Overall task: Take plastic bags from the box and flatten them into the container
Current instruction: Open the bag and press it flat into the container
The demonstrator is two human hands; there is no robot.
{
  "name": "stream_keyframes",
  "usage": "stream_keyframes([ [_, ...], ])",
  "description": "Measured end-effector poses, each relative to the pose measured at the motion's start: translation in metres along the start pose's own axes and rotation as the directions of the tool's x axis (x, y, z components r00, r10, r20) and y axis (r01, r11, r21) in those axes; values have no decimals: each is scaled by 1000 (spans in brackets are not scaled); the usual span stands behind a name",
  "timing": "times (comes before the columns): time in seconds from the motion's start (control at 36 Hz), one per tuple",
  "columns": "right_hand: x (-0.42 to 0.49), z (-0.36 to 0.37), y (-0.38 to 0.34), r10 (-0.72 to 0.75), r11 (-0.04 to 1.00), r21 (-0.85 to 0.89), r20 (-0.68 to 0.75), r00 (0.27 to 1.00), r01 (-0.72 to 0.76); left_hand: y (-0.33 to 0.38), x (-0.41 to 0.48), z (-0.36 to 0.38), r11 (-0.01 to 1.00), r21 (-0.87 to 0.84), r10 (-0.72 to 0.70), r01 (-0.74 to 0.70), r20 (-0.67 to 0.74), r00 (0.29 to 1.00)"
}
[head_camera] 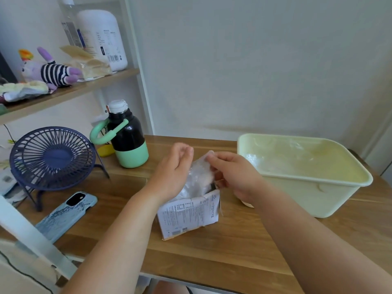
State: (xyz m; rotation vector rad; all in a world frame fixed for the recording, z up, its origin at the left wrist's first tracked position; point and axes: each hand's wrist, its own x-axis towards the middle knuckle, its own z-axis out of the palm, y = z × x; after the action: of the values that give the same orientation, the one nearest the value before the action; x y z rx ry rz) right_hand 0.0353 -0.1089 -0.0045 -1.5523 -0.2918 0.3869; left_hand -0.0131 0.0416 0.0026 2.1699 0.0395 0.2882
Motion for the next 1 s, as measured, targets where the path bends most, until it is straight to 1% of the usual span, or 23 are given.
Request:
stream_keyframes([
  [0.06,-2,0,-5,30,991,128,28,999,-34,2,-3,2,1000,13,-17,17,19,1000],
  [0.11,-3,0,-11,12,979,205,2,1000,-12,3,-4,2,999,43,-28,26,48,998],
  [0.14,-1,-2,-13,-7,972,233,-61,998,21,3,-4,2,998,48,-42,39,68,997],
  [0.19,3,-7,-20,-53,956,263,-277,959,129,6,-4,1,997,46,-67,62,101,993],
  [0.25,4,-14,-28,-116,949,203,-482,868,239,8,-4,1,998,49,-41,36,111,993],
  [0.28,4,-18,-32,-160,952,134,-546,822,275,10,-3,1,999,47,-11,6,101,995],
  [0.33,-1,-24,-40,-254,950,-11,-604,755,311,16,0,1,996,60,65,-69,60,996],
  [0.39,-7,-27,-49,-313,936,-74,-616,723,343,25,1,2,993,28,112,-113,50,992],
  [0.44,-14,-29,-56,-344,925,-80,-588,732,370,39,3,5,987,-93,140,-129,114,984],
  [0.47,-16,-30,-59,-348,925,-72,-552,758,373,45,4,7,981,-156,142,-118,148,979],
  [0.5,-20,-31,-61,-357,923,-57,-495,792,380,51,5,11,970,-217,147,-109,167,975],
  [0.56,-27,-35,-62,-377,918,-9,-330,866,396,62,6,18,935,-337,164,-110,136,977],
  [0.61,-34,-42,-65,-348,926,93,-161,923,365,70,9,24,887,-449,164,-104,96,982],
  [0.64,-37,-46,-67,-323,927,160,-114,939,338,73,10,28,857,-508,158,-92,89,983],
  [0.69,-40,-57,-70,-254,923,257,-157,954,288,77,13,33,767,-640,143,-49,96,985],
  [0.75,-41,-69,-67,-155,952,222,-238,959,209,81,16,38,637,-771,155,-3,125,980],
  [0.78,-42,-75,-64,-88,973,190,-217,972,130,82,17,41,586,-810,173,8,135,976],
  [0.81,-45,-81,-62,-29,984,169,-136,990,52,84,19,44,555,-832,187,14,141,972],
  [0.86,-54,-85,-60,43,980,189,114,993,-64,86,20,48,548,-837,186,15,139,973],
  [0.89,-58,-87,-60,59,973,209,181,982,-97,88,21,50,561,-828,168,15,131,977],
  [0.92,-61,-87,-59,62,970,221,194,979,-105,88,23,51,575,-818,142,16,119,983],
  [0.94,-61,-89,-58,48,971,224,166,985,-85,89,24,53,593,-805,122,18,111,986],
  [1.0,-60,-93,-56,0,976,220,51,999,-12,91,24,54,646,-764,114,-6,89,990],
])
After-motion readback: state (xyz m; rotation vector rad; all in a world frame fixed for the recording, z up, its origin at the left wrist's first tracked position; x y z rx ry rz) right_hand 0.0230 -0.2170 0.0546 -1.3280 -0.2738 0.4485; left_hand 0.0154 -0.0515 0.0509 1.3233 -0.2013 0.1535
